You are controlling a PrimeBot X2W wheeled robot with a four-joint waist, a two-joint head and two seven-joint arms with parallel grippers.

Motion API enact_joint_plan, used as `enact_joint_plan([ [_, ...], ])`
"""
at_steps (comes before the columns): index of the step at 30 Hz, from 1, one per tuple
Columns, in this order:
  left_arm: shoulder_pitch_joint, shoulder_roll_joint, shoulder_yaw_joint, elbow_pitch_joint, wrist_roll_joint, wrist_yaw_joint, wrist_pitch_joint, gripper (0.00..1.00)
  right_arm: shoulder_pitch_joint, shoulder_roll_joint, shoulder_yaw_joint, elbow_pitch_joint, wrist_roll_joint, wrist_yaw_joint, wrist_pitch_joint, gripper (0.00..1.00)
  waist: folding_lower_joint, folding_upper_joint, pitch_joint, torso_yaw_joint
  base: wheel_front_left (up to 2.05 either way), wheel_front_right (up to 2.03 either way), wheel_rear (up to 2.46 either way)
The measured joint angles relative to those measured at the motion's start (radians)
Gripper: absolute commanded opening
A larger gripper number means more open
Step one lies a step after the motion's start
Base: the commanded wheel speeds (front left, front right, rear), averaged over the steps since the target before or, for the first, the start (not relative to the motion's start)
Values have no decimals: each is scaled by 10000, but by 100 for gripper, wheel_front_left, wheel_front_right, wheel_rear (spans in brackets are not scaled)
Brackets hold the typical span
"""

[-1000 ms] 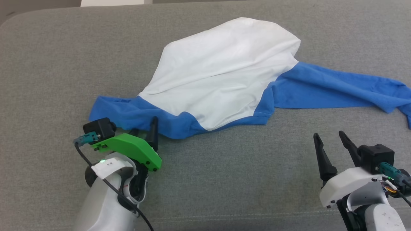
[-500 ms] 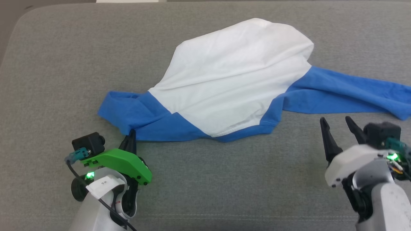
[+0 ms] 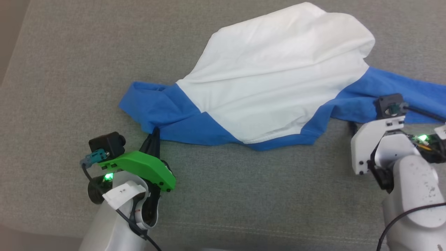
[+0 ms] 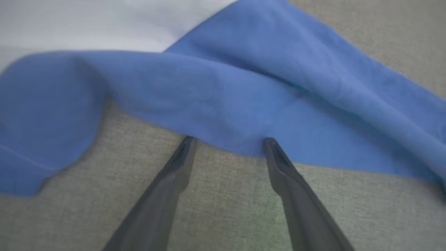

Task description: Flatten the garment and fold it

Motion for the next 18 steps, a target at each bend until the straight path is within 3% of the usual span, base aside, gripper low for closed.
enact_joint_plan([
  [6,-130,-88,-81,104,0,-98,-123,0,-469,2,-374,153,-107,0,612,100,0,0,261,194,0,0,0],
  [7,-138,-88,-88,134,0,-98,-123,0,-513,2,-414,167,-105,0,690,96,0,0,289,201,0,0,0],
  [9,-144,-86,-88,171,-2,-98,-125,0,-593,4,-437,197,-84,0,765,29,0,0,311,185,0,0,0],
  [10,-144,-81,-84,178,-2,-98,-132,0,-620,17,-453,207,-82,0,765,11,0,0,313,165,0,0,0],
  [11,-144,-75,-79,194,-2,-98,-132,0,-636,33,-460,217,-73,0,754,0,0,0,312,142,0,0,0],
  [18,-128,-29,10,173,-33,-144,-362,0,-239,-8,-821,228,928,0,-301,0,0,0,9,9,0,0,0],
])
